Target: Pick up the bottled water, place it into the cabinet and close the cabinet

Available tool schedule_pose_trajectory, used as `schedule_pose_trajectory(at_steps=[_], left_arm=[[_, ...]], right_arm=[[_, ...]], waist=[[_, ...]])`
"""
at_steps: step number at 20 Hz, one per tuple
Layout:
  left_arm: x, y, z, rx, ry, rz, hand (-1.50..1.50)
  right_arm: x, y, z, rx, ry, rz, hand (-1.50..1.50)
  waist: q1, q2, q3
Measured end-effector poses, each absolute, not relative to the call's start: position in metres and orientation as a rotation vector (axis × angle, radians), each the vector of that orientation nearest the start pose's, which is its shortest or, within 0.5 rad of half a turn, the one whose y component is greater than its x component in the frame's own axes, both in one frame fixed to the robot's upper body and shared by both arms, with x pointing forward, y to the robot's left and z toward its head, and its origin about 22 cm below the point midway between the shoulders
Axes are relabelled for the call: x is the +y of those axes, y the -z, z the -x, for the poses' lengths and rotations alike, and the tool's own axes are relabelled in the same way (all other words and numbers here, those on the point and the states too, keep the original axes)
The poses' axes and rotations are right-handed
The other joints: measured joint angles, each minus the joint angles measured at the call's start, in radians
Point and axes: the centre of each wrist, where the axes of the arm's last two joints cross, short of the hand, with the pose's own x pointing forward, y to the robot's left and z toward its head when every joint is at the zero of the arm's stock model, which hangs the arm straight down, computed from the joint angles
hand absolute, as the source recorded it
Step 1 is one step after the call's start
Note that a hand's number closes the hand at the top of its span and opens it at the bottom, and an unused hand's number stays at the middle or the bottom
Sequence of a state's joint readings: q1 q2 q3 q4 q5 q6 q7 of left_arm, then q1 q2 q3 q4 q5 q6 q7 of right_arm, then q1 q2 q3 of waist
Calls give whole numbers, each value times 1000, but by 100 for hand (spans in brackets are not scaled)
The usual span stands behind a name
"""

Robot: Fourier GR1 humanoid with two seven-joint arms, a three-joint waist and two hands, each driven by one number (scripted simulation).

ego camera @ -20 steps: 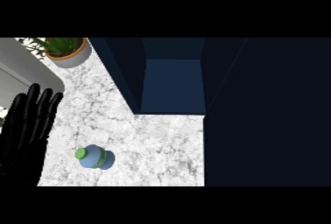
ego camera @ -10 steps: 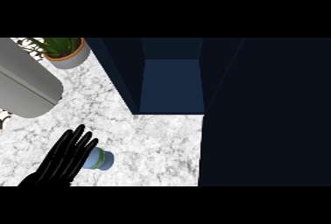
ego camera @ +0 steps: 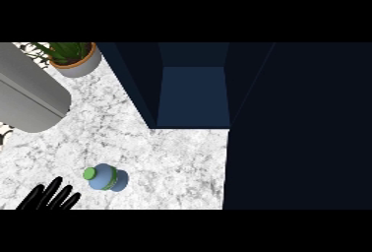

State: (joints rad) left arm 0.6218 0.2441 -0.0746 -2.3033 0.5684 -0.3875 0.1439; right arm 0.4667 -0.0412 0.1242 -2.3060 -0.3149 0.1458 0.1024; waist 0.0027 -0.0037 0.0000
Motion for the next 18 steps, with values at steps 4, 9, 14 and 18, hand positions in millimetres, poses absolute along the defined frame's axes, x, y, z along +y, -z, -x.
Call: schedule_pose_trajectory(at_steps=[4, 9, 14, 18], left_arm=[[283, -90, -96, -1595, 113, 513, -150], [303, -82, -89, -1593, 109, 501, -150], [312, -73, -89, -1619, 94, 499, -150], [321, -68, -96, -1627, 66, 465, -150]], right_arm=[[-239, -91, -118, -1789, 84, -322, -150], [-235, -88, -117, -1797, 78, -322, -150], [-235, -86, -110, -1800, 62, -323, -150], [-235, -79, -112, -1804, 62, -315, -150]], waist=[[-2, 1, 0], [1, 1, 0], [-2, 1, 0], [-3, 2, 0]])
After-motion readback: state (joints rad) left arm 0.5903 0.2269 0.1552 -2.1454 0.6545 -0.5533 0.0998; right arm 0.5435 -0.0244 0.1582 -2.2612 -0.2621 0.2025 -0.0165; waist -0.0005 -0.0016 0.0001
